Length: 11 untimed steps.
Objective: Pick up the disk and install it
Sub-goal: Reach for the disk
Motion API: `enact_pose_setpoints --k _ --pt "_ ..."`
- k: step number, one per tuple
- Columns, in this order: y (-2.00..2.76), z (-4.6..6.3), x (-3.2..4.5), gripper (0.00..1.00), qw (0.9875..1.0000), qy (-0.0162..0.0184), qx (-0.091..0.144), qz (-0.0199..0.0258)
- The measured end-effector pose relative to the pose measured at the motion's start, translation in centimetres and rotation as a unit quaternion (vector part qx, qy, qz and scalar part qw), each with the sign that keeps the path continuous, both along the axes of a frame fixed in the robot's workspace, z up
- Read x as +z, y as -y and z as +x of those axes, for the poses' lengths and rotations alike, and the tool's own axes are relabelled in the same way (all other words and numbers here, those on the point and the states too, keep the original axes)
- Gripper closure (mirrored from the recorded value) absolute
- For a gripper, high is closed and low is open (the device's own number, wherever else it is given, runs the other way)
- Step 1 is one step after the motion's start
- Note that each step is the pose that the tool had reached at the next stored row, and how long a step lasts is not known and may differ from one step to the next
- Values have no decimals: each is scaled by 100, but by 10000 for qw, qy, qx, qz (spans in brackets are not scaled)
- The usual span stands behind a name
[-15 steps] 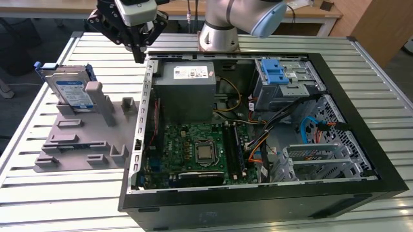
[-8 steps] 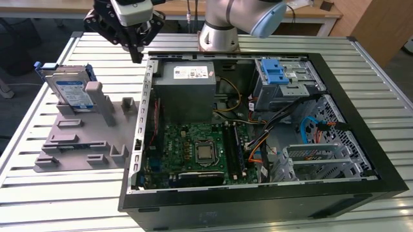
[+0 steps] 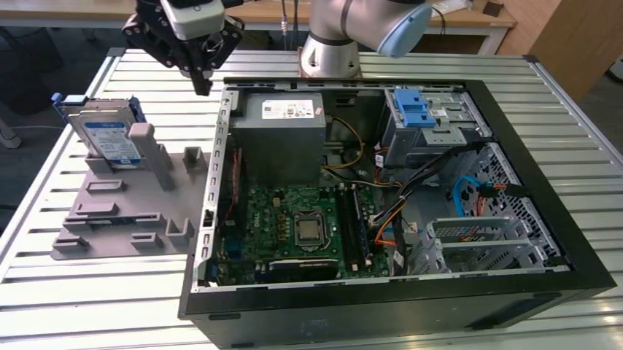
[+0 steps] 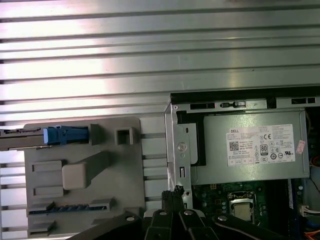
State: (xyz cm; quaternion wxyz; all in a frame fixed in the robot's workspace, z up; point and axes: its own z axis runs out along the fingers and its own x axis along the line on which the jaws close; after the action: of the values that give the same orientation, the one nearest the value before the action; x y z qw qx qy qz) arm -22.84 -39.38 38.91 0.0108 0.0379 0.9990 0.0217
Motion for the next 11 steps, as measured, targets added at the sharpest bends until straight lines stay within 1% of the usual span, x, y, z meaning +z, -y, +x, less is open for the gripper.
enact_pose_setpoints --k 11 --pt "-3 -71 -5 89 10000 -3 0 0"
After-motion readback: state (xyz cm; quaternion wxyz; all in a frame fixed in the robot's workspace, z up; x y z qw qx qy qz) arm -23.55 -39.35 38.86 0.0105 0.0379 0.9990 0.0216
